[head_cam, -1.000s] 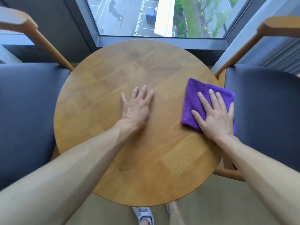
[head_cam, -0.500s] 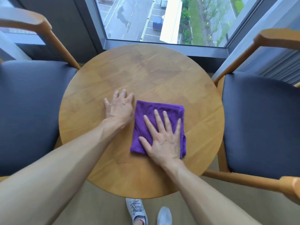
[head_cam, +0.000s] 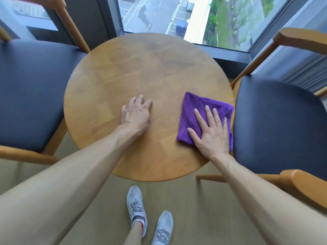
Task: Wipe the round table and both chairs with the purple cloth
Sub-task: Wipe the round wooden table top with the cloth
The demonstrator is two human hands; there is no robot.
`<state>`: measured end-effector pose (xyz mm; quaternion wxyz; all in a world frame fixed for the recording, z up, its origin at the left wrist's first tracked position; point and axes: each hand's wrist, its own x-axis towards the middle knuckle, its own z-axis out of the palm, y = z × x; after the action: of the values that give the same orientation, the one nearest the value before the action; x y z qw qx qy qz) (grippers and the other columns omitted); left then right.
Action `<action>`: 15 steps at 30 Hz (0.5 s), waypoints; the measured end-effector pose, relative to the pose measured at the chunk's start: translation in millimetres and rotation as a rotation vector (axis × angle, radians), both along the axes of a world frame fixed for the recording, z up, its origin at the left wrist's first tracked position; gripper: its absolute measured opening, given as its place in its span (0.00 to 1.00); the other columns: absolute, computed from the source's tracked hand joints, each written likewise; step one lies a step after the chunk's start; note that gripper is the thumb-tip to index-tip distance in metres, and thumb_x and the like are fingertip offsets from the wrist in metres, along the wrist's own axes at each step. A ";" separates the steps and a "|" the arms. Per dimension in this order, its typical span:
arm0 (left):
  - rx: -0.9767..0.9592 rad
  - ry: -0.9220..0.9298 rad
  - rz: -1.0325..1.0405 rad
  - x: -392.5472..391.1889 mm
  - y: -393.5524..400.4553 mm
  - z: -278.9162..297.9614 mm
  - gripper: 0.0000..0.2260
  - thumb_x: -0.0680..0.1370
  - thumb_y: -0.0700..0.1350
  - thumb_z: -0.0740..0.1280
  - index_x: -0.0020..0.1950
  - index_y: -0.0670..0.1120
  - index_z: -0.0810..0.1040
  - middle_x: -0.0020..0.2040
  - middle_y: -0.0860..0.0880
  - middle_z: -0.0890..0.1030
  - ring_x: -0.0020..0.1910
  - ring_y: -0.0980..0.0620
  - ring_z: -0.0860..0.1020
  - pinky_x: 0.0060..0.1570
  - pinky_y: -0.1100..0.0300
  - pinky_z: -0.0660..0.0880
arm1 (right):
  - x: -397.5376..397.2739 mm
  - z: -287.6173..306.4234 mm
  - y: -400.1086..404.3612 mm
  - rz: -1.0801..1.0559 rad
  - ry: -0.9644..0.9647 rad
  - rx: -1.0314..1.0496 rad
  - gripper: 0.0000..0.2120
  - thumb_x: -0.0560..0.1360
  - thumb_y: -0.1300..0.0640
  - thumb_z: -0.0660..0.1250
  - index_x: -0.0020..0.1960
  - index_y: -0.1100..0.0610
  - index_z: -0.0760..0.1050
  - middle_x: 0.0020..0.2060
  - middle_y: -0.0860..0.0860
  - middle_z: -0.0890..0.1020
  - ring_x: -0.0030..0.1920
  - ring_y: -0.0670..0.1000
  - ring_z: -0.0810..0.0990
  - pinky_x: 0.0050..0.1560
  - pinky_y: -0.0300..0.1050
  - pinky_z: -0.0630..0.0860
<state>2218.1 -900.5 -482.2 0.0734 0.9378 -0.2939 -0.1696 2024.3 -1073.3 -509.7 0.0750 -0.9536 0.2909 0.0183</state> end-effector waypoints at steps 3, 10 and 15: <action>-0.029 0.010 0.040 -6.4 17.7 1.4 0.24 0.81 0.43 0.57 0.77 0.55 0.64 0.80 0.47 0.58 0.78 0.43 0.56 0.74 0.44 0.58 | -1.0 2.5 36.5 0.020 -0.023 0.011 0.35 0.75 0.30 0.48 0.80 0.40 0.51 0.81 0.49 0.51 0.81 0.54 0.46 0.78 0.63 0.45; -0.185 -0.114 0.055 -13.4 29.5 22.4 0.26 0.80 0.41 0.59 0.77 0.54 0.65 0.80 0.48 0.60 0.77 0.43 0.60 0.73 0.47 0.59 | 16.2 0.8 162.3 0.060 -0.104 0.111 0.37 0.73 0.33 0.55 0.79 0.45 0.60 0.81 0.53 0.54 0.81 0.57 0.48 0.76 0.65 0.45; -0.193 -0.169 0.052 -16.4 39.7 32.5 0.25 0.80 0.39 0.58 0.77 0.54 0.65 0.80 0.48 0.60 0.76 0.44 0.61 0.72 0.46 0.59 | 18.7 -5.4 169.1 0.178 -0.110 0.049 0.36 0.74 0.32 0.54 0.79 0.43 0.59 0.80 0.53 0.56 0.80 0.57 0.50 0.75 0.68 0.49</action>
<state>2201.7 -860.8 -449.8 0.1425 0.9447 -0.2894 -0.0592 2043.0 -904.2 -515.1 0.1123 -0.9731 0.2002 -0.0203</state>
